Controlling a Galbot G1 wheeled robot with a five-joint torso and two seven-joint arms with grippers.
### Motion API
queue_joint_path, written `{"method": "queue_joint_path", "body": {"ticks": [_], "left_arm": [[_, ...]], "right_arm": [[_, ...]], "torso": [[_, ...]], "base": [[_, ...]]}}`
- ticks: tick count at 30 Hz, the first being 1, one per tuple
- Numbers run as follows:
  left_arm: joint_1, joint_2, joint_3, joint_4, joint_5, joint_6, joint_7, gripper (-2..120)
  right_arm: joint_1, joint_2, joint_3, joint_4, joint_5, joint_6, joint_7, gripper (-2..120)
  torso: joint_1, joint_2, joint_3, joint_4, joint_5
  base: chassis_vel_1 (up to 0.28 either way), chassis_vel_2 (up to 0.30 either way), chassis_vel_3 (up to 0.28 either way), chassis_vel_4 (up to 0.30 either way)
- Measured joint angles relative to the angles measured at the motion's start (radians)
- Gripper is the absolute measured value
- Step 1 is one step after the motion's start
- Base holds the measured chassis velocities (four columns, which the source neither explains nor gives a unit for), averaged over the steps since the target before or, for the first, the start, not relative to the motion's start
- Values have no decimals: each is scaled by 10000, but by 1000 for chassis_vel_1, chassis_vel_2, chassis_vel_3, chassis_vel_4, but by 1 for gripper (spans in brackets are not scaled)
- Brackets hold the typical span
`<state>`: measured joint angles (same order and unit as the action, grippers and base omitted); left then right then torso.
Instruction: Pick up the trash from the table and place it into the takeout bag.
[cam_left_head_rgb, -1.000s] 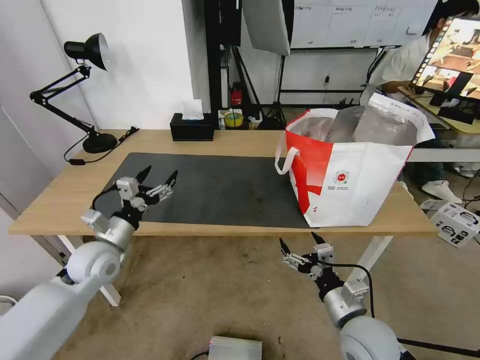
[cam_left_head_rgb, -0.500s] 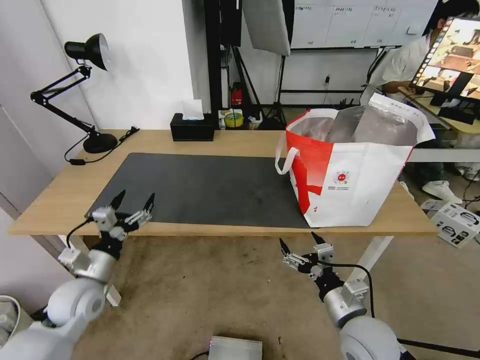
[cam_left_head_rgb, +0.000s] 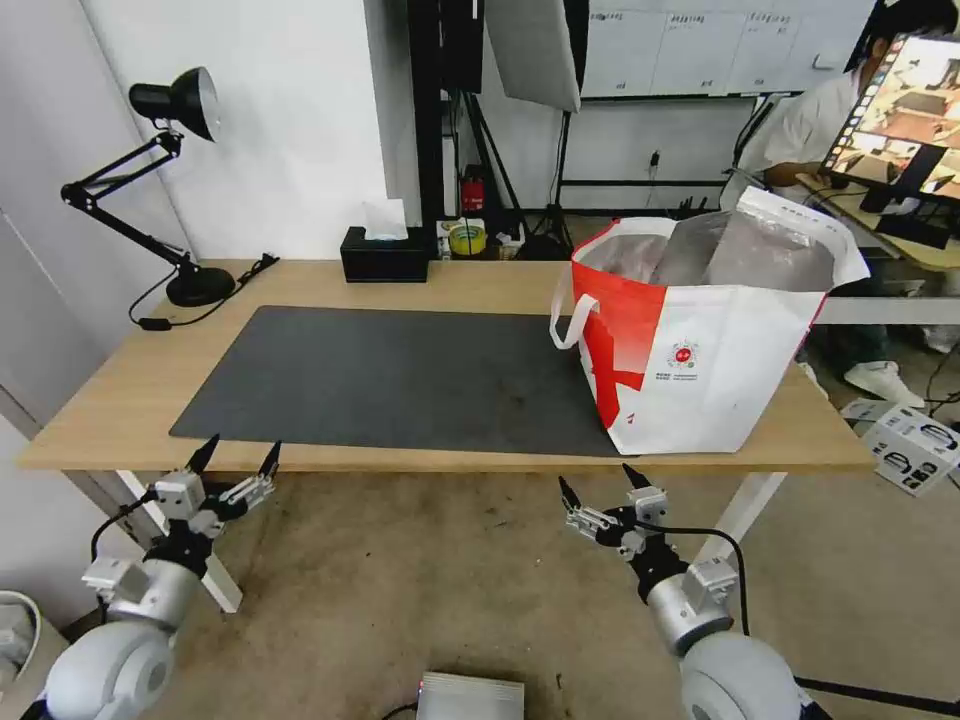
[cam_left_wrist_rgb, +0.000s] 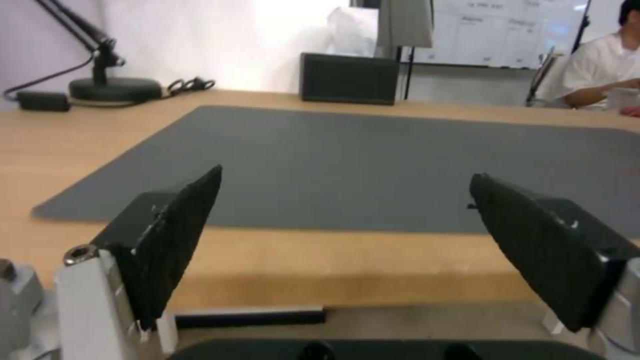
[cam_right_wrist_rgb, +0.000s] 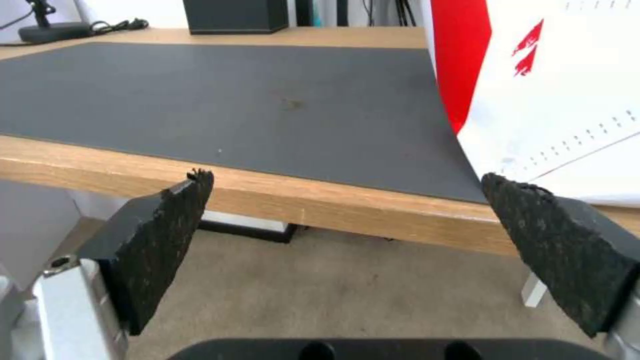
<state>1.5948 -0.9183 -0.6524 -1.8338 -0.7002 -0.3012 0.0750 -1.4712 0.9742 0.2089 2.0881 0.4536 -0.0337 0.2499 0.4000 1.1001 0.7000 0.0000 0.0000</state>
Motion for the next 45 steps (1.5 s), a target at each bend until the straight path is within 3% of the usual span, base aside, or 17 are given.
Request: {"method": "queue_joint_path", "body": {"ticks": [45], "left_arm": [[425,-243,-162,-97,-60,80,145,100]], "right_arm": [[0,0,0,0,0,1,0,100]], "torso": [[0,-1,0,0,1]], "base": [[0,0,0,0]]}}
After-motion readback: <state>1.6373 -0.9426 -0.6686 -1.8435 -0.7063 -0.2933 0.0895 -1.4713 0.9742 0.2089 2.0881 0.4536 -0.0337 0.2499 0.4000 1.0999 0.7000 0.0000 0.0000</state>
